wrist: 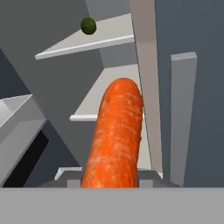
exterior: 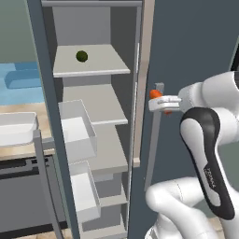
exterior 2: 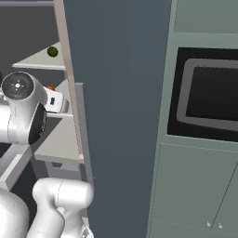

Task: Take the carrot and lime out of the freezer and place them in the tupperware container on the counter. Then put the tupperware containing the vegetables back in the freezer.

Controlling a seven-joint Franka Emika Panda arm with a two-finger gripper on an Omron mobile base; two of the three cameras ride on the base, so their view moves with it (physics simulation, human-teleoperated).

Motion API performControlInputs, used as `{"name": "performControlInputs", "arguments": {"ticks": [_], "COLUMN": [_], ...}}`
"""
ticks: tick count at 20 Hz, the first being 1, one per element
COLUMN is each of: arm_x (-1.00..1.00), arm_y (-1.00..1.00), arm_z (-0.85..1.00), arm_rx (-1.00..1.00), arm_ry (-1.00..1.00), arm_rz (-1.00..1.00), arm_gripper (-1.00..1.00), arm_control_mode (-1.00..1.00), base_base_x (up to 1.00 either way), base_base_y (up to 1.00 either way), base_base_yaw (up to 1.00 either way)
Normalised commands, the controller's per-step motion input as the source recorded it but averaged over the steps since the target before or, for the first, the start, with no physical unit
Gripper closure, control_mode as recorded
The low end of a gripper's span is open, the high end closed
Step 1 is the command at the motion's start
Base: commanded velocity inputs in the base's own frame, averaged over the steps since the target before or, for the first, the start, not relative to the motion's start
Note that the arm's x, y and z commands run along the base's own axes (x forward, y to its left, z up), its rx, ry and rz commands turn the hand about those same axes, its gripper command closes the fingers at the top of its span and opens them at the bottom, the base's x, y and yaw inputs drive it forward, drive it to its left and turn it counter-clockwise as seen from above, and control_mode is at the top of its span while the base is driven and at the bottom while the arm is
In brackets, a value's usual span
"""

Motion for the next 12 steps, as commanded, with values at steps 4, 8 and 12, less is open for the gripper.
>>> {"name": "performControlInputs", "arguments": {"ticks": [4, 8, 12], "arm_x": [-0.52, -0.42, -0.24], "arm_y": [-0.27, -0.37, -0.14], "arm_z": [-0.14, -0.21, -0.08], "arm_rx": [-0.01, 0.00, 0.00], "arm_ry": [0.01, 0.02, 0.01], "arm_rz": [0.00, -0.01, -0.01], "arm_gripper": [1.00, 1.00, 1.00], "arm_control_mode": [-1.00, -1.00, 1.00], "base_base_x": [0.00, 0.00, -0.49], "base_base_y": [0.00, 0.00, -0.08], "base_base_yaw": [0.00, 0.00, -0.03]}}
